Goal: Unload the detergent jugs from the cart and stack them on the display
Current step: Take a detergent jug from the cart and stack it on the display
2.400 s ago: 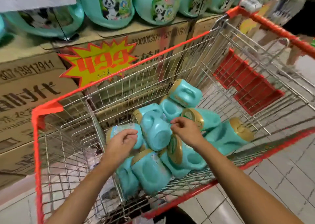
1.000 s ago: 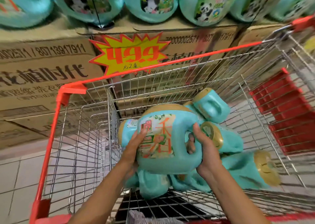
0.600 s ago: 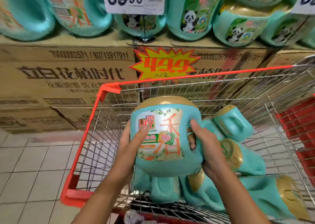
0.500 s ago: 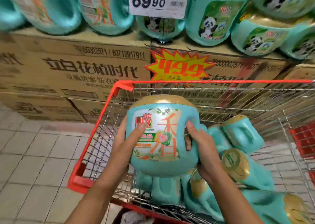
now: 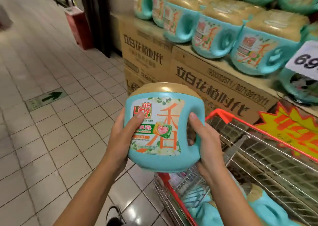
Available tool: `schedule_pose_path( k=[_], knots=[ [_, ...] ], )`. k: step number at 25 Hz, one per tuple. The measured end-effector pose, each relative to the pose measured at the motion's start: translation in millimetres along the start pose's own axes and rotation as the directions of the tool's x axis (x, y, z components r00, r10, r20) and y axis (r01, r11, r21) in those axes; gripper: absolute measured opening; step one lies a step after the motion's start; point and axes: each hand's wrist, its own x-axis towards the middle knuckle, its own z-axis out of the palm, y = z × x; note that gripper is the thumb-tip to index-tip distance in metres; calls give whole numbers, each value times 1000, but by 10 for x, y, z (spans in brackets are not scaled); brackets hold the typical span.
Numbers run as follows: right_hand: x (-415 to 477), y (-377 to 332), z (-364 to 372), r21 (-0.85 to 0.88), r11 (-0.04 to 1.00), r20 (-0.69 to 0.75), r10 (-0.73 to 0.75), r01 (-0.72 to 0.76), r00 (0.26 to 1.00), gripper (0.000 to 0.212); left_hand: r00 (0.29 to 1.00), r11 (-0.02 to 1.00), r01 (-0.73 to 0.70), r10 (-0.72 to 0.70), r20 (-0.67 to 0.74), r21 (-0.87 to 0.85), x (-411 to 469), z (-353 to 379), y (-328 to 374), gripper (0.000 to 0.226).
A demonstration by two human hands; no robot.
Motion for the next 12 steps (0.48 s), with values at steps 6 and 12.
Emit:
schedule_pose_path(
  k=[6, 12],
  knots=[
    [506, 167, 1343, 14, 999, 89, -40, 39, 995, 38, 993, 993, -110, 112, -42, 49, 552, -1062, 674, 55],
    [969, 230, 2146, 39, 998, 52, -61, 59, 997, 52, 993, 989, -117, 116, 17, 89, 1261, -1679, 1062, 68]
  ],
)
